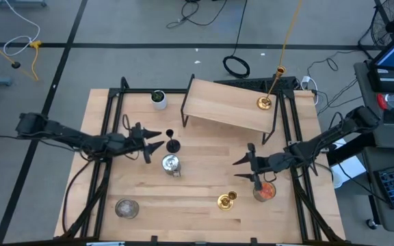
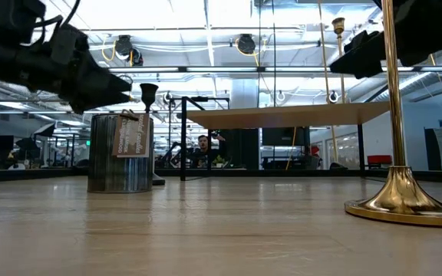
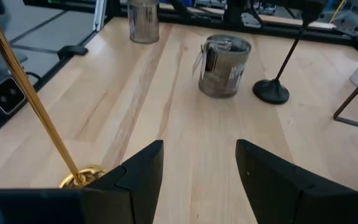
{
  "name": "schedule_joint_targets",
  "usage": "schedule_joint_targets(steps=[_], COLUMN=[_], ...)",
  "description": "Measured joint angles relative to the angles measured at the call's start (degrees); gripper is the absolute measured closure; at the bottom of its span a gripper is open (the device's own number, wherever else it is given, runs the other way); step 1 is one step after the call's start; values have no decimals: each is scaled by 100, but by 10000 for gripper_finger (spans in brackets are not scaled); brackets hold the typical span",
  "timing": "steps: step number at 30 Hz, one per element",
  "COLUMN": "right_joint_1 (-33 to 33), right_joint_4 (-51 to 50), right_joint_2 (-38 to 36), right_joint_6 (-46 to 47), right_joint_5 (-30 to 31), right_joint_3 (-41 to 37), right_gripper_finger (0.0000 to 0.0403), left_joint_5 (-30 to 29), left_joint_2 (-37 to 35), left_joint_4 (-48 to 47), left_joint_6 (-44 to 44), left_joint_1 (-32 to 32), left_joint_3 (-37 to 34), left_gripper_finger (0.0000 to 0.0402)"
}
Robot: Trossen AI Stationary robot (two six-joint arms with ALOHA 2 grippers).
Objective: Pick & Place candle stick holders
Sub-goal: Put the black candle holder on the shelf
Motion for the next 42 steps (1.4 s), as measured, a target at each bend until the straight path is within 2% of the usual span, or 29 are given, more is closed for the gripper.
schedule_joint_targets(steps=[7,12,16,22,26,35,40,42], right_joint_1=[-2,-2,-2,-2,-2,-3,-3,-3], right_joint_4=[190,189,187,185,183,183,163,163], right_joint_2=[0,0,0,0,0,0,0,0], right_joint_6=[-3,11,0,11,13,14,13,15], right_joint_5=[2,2,2,2,2,2,2,2], right_joint_3=[0,0,0,0,0,0,0,0], right_gripper_finger=[206,206,206,206,206,206,206,206], left_joint_5=[-184,-396,-170,-169,-131,444,450,452], left_joint_2=[873,1317,1601,1760,1760,1758,1757,1756], left_joint_4=[-458,-477,-471,-359,-244,214,462,676], left_joint_6=[468,145,-35,57,93,456,447,449], left_joint_1=[26,94,292,481,511,509,509,509], left_joint_3=[662,811,902,962,964,964,964,964], left_gripper_finger=[181,181,181,187,224,365,372,360])
